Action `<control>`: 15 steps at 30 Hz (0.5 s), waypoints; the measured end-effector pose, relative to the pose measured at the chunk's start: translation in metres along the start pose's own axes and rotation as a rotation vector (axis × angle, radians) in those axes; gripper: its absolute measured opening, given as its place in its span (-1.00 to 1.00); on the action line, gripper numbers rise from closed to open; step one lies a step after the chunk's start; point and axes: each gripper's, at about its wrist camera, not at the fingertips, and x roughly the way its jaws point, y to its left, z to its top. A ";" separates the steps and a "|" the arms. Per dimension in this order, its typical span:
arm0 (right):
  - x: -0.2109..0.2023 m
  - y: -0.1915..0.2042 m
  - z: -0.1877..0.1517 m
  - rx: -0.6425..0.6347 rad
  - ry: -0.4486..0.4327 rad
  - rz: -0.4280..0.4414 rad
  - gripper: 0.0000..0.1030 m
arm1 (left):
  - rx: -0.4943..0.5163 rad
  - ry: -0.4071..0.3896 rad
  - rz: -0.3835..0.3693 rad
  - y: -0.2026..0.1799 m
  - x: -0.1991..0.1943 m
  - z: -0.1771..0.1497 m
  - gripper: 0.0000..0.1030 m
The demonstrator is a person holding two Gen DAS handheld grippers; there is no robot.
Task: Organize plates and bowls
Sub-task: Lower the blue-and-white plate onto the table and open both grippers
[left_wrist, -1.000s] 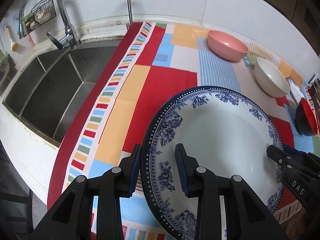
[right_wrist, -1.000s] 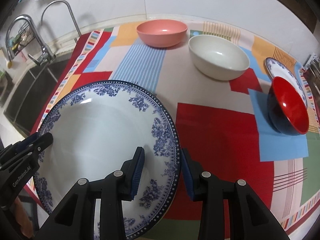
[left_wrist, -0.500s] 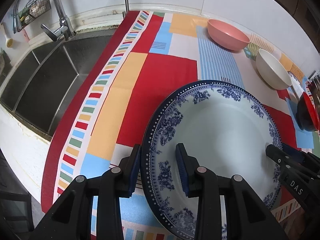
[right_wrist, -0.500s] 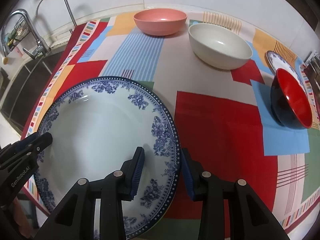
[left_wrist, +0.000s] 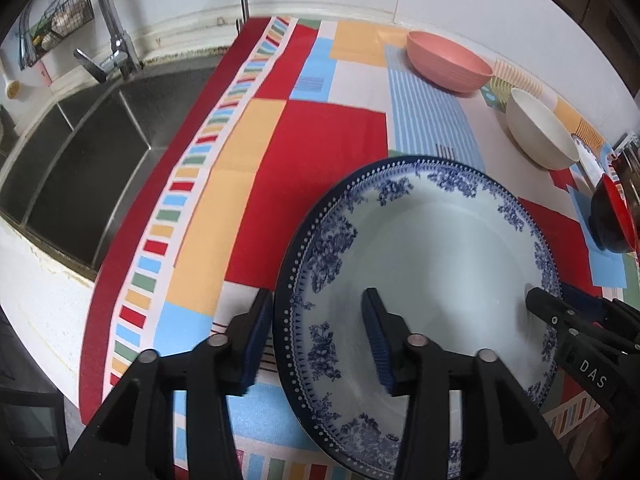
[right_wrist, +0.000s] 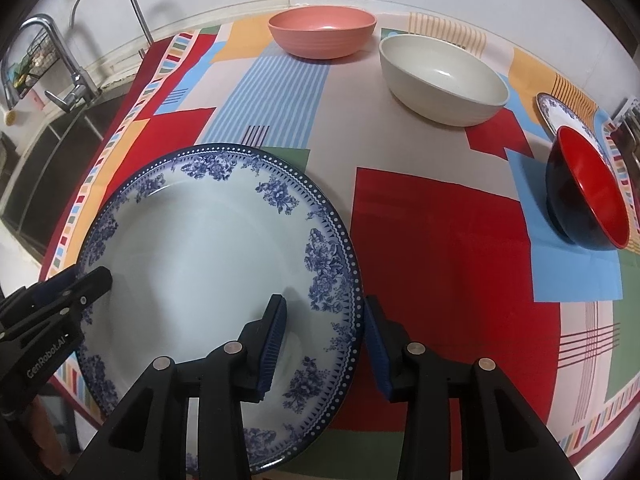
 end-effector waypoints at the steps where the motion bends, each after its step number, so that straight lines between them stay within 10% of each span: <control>1: 0.000 0.000 0.000 0.002 0.002 0.004 -0.19 | 0.008 -0.018 0.007 -0.001 -0.004 0.001 0.10; 15: -0.042 -0.010 -0.001 0.022 -0.169 -0.070 0.05 | 0.165 -0.149 -0.074 -0.027 -0.038 0.033 0.52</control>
